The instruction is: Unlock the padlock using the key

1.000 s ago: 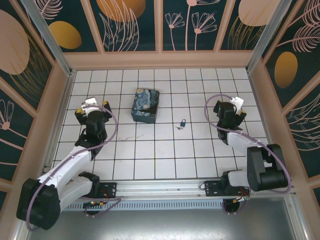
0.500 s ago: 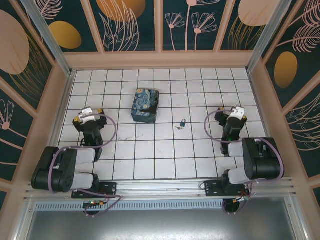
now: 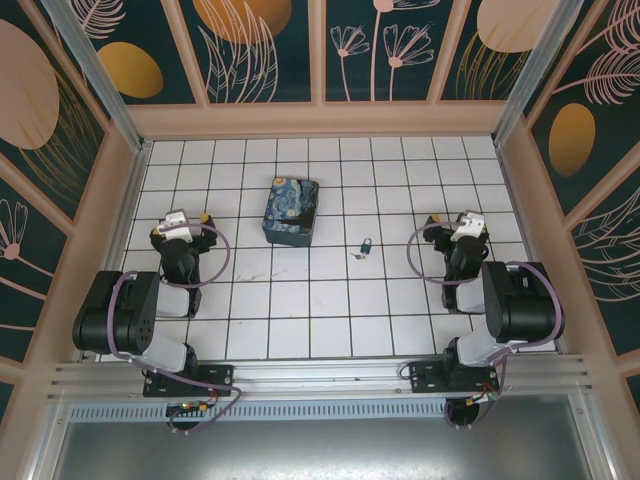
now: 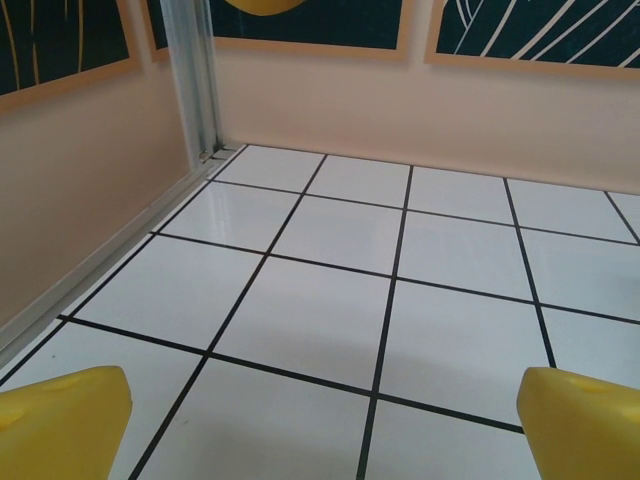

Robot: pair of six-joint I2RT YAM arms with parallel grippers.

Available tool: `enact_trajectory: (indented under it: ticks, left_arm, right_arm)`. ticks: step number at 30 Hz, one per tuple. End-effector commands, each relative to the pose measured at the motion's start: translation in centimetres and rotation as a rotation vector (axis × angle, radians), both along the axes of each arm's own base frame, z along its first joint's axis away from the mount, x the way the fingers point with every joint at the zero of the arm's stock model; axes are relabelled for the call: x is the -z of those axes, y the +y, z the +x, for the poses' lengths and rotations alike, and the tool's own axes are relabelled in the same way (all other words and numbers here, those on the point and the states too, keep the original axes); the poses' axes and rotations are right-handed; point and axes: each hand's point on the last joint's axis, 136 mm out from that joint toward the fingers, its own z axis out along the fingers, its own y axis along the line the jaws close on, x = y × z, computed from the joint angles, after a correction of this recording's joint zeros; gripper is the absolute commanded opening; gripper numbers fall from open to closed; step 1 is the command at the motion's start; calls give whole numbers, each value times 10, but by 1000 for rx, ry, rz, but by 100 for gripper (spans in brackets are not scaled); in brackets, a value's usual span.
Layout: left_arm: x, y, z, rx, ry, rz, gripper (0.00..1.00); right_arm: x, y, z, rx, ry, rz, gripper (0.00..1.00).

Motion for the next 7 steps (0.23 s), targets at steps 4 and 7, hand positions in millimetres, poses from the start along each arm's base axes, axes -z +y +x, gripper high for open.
enact_trajectory:
  ticks: [4, 7]
  left_arm:
    - [-16, -1, 5, 16, -62, 1, 99]
    - [-18, -1, 3, 14, -71, 0, 99]
  right_arm:
    - [-13, 16, 11, -128, -36, -10, 99]
    - [-13, 17, 10, -130, -39, -12, 99]
